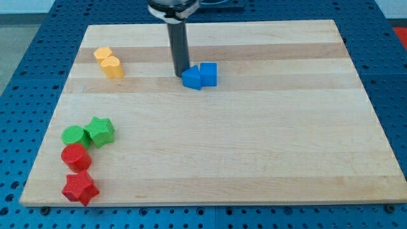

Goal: Place your arm in between the blue blocks

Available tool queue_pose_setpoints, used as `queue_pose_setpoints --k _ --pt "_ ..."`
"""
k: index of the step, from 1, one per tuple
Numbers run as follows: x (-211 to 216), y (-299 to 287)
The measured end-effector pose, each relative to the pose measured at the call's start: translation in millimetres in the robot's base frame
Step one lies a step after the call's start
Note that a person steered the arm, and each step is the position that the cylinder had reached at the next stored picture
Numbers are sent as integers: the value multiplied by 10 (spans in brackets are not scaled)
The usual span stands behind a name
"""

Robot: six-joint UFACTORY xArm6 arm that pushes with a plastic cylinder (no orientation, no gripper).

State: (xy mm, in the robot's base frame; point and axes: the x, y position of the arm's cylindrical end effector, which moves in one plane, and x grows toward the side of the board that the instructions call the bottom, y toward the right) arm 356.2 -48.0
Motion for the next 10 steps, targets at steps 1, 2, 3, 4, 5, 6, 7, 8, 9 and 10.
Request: queue_pose_setpoints --k 1,2,3,4,5,6,7,8,9,10 --pt "0 460" --pt "0 958" --pt "0 1430" --pt "0 1827" --pt "0 2146" --pt "0 1756" --pt "-2 978" --pt "-35 314" --pt "-78 -253" --pt "18 -448"
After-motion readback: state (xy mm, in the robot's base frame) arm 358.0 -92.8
